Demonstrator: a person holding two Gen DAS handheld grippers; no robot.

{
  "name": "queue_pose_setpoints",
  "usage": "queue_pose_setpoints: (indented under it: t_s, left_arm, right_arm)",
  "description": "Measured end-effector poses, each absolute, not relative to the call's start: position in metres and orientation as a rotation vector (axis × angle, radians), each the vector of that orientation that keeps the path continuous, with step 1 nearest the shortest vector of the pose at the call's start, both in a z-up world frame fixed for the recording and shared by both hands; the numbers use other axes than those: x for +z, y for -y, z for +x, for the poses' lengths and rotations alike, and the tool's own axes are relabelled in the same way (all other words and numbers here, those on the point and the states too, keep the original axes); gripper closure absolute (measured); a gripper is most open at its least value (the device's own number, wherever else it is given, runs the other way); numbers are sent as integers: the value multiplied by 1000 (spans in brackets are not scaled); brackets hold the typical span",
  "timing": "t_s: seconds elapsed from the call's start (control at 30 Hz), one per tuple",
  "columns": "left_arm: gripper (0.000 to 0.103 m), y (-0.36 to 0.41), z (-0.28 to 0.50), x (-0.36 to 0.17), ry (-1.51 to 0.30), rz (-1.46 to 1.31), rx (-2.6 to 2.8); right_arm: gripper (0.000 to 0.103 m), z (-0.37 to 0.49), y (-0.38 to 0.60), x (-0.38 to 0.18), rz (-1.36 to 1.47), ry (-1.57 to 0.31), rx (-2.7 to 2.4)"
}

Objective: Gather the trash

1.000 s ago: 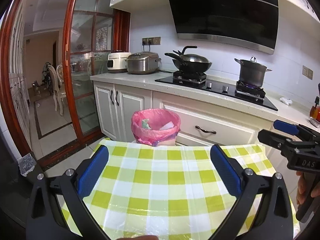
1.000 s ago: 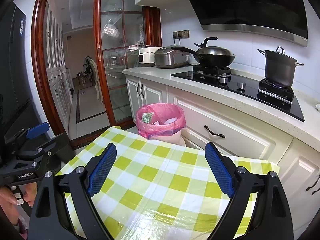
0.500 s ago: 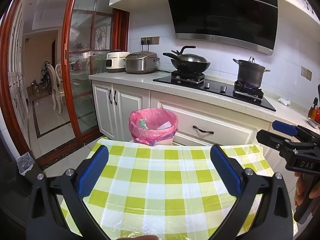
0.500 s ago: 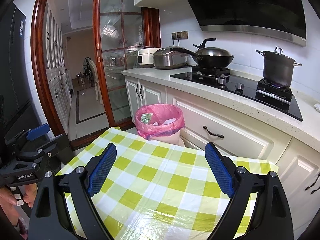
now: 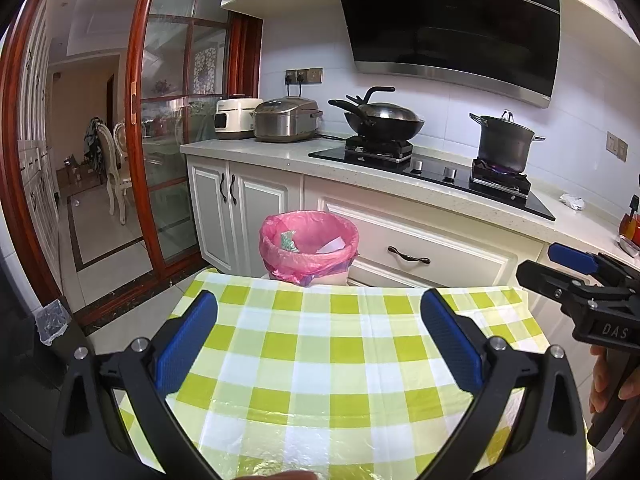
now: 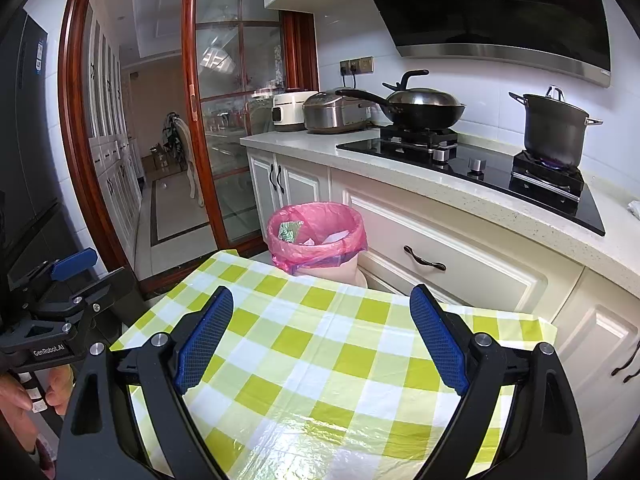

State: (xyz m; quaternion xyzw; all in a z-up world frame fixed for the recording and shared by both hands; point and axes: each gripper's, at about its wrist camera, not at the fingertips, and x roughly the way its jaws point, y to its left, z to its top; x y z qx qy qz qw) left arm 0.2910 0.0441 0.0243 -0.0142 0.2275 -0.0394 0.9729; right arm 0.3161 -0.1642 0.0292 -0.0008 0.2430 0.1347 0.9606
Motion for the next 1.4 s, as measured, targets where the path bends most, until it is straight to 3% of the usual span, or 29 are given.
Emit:
queue_pose_setpoints:
  t_s: [1.4]
  left_arm:
    - [4, -31, 292, 24, -453, -28, -82]
  right_arm:
    - [18, 310, 175, 28, 11, -484, 271]
